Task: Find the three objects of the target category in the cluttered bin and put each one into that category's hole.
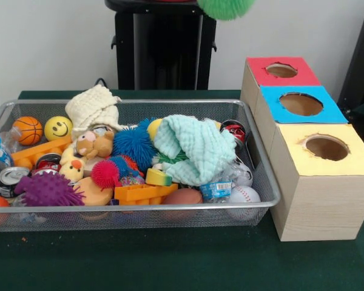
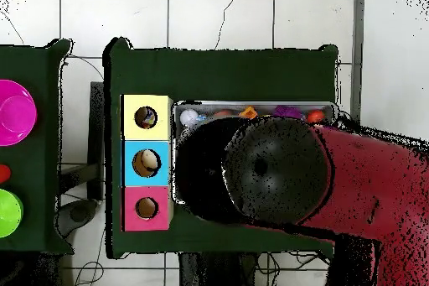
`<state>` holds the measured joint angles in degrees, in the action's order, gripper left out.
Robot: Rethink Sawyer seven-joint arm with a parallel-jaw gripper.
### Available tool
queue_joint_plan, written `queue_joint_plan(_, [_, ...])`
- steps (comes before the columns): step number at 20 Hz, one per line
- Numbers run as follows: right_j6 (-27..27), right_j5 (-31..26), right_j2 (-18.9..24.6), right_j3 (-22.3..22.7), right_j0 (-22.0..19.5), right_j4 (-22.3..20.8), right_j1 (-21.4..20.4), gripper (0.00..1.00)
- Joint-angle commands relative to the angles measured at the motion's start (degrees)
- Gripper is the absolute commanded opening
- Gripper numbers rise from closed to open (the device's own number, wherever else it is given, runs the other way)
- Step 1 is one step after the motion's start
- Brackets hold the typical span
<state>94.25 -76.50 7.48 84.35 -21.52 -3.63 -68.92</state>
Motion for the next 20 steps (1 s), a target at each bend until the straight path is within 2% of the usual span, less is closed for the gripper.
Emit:
queue_joint_plan(1, [-17.3,-2.5,-1.5,8.4,-9.2,-2.4,-1.5,0.0])
queue_joint_plan(5, [-23.4,-1.8,3.0,4.2,-15.0,-5.7,3.6,0.0])
queue_joint_plan(9, [-24.3,-2.0,7.4,-2.3,-17.0,-9.9,9.5,0.0])
queue_joint_plan(13, [-21.0,-1.9,10.4,-9.3,-15.9,-12.2,15.6,0.0])
queue_joint_plan(14, [-19.1,-2.3,10.7,-11.6,-15.1,-12.9,17.3,0.0])
queue_joint_plan(20, [-7.6,1.9,10.9,-18.3,-10.7,-12.5,23.0,0.0])
